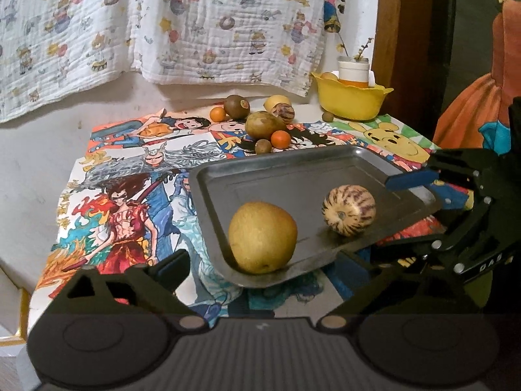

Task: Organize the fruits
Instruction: 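Open both tools to release the pear and melon on the tray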

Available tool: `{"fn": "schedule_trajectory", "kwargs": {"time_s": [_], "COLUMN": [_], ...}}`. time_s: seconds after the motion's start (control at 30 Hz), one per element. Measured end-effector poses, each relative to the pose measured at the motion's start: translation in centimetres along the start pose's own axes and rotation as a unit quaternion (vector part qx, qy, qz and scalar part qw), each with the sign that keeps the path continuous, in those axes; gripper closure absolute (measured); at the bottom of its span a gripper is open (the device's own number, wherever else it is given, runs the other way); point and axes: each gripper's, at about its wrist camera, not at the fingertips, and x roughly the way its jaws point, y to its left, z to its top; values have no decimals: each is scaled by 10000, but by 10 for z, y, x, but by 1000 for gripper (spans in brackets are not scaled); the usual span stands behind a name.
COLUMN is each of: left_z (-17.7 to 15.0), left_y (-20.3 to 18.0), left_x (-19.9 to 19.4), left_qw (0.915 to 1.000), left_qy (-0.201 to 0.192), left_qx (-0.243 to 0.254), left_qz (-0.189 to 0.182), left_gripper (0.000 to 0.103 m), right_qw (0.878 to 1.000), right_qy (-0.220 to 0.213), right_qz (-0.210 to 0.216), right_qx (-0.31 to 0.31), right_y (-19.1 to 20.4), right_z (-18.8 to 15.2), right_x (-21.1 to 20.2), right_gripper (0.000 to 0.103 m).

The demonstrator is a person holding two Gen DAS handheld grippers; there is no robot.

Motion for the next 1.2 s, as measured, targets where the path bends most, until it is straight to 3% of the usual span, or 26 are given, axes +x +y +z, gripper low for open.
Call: {"fn": "schedule_trajectory", "kwargs": {"time_s": [0.07, 0.17, 0.5, 0.73, 0.9, 1.2], "left_z": [-2, -4, -9, -1, 14, 50], "left_y": [-1, -3, 3, 24, 47, 67], "left_x": [-2, -5, -16, -23, -27, -5], "left_qw": [9999, 9996, 9953, 9939, 9965, 9974], "left_qy": [10, 89, 359, 422, 329, 171], "left_qx": [105, 234, 750, 784, 476, 287], "left_qz": [46, 130, 499, 653, 611, 634], "left_gripper": [1, 1, 0, 1, 1, 0], "right_qw": [10000, 9998, 9969, 9924, 9892, 9852], "right_qy": [7, 80, 135, 148, 101, 14], "right_qz": [-42, -155, -671, -1065, -1266, -1452], "right_qx": [22, 77, 378, 590, 732, 911], "right_y": [-1, -3, -22, -32, -42, -63], "right_z": [-2, -7, -22, -28, -25, -9], "right_x": [-3, -9, -34, -44, -45, -34], "right_gripper": [12, 1, 1, 1, 1, 1]}}
